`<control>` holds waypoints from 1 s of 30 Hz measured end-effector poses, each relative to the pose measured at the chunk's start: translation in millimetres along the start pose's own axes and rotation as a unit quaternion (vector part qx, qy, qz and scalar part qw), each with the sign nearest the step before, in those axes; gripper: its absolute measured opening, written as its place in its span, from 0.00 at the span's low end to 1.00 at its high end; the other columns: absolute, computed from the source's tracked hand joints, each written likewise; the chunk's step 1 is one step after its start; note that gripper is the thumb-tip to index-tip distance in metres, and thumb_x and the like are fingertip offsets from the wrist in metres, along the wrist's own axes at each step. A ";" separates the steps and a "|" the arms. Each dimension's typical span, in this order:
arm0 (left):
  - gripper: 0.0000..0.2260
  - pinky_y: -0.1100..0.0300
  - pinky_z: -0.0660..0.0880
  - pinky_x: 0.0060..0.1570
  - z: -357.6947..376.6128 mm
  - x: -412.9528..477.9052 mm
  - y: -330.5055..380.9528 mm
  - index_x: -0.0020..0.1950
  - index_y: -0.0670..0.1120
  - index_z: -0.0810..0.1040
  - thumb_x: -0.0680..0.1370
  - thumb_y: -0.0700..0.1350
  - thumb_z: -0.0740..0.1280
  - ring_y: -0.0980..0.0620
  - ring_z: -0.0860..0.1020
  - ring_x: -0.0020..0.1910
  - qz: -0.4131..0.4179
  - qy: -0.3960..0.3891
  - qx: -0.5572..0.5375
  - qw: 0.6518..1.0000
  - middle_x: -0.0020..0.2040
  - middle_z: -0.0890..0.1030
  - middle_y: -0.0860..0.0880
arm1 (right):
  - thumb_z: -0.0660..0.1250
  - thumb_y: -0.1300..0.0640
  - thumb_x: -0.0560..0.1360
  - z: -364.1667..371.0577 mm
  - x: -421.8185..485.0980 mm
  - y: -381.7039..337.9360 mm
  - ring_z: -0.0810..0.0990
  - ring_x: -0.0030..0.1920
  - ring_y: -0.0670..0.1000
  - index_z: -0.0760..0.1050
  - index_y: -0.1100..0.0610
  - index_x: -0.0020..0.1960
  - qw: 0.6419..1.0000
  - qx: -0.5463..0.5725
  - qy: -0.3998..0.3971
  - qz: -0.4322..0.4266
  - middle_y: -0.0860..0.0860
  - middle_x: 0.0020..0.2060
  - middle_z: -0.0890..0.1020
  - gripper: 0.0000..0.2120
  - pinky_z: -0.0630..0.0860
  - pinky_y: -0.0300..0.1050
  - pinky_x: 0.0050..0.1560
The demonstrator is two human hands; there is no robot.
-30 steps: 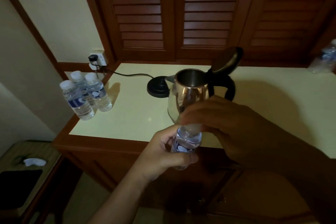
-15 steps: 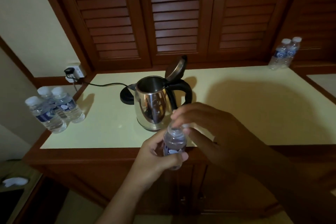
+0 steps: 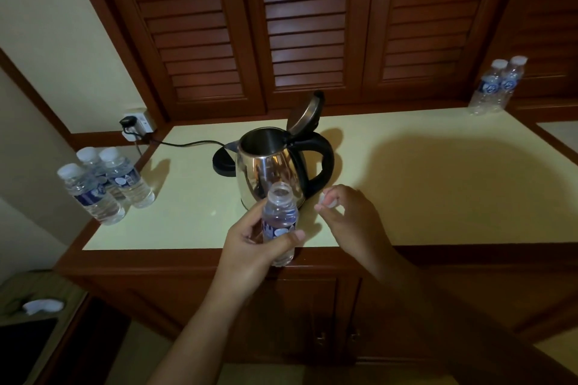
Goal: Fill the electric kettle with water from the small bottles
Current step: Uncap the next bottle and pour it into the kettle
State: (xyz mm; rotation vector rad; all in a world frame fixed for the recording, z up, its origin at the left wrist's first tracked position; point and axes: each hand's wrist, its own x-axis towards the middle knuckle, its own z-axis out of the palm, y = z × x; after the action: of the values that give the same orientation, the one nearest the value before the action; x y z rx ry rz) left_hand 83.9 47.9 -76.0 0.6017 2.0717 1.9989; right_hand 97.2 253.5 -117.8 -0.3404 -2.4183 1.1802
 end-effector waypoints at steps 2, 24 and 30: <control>0.24 0.66 0.80 0.51 -11.3 4.2 0.6 0.67 0.48 0.83 0.71 0.43 0.78 0.58 0.85 0.57 -0.006 -0.011 0.017 1.000 0.57 0.88 0.56 | 0.71 0.49 0.78 12.6 7.5 7.9 0.80 0.49 0.44 0.73 0.49 0.45 0.998 -0.063 -0.014 0.000 0.42 0.47 0.82 0.08 0.57 0.58 0.77; 0.22 0.53 0.82 0.58 -72.4 36.7 12.0 0.67 0.53 0.82 0.73 0.46 0.78 0.52 0.85 0.60 0.050 -0.007 0.055 0.997 0.59 0.88 0.53 | 0.52 0.24 0.74 33.6 6.6 27.8 0.65 0.76 0.57 0.66 0.56 0.74 0.942 -0.334 -0.024 0.016 0.54 0.74 0.70 0.43 0.55 0.60 0.79; 0.23 0.54 0.82 0.59 -83.6 52.4 29.1 0.68 0.53 0.83 0.72 0.48 0.79 0.56 0.86 0.57 0.059 0.012 0.098 0.993 0.56 0.89 0.56 | 0.40 0.21 0.74 36.0 9.6 31.9 0.44 0.82 0.57 0.47 0.54 0.83 0.924 -0.367 -0.095 0.041 0.54 0.83 0.49 0.49 0.41 0.64 0.80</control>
State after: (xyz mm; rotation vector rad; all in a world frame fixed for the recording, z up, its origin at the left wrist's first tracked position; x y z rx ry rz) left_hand 6.5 -5.8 -34.7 0.7544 2.3150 1.8842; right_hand 72.7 251.9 -160.2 -0.5697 -2.9711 0.2845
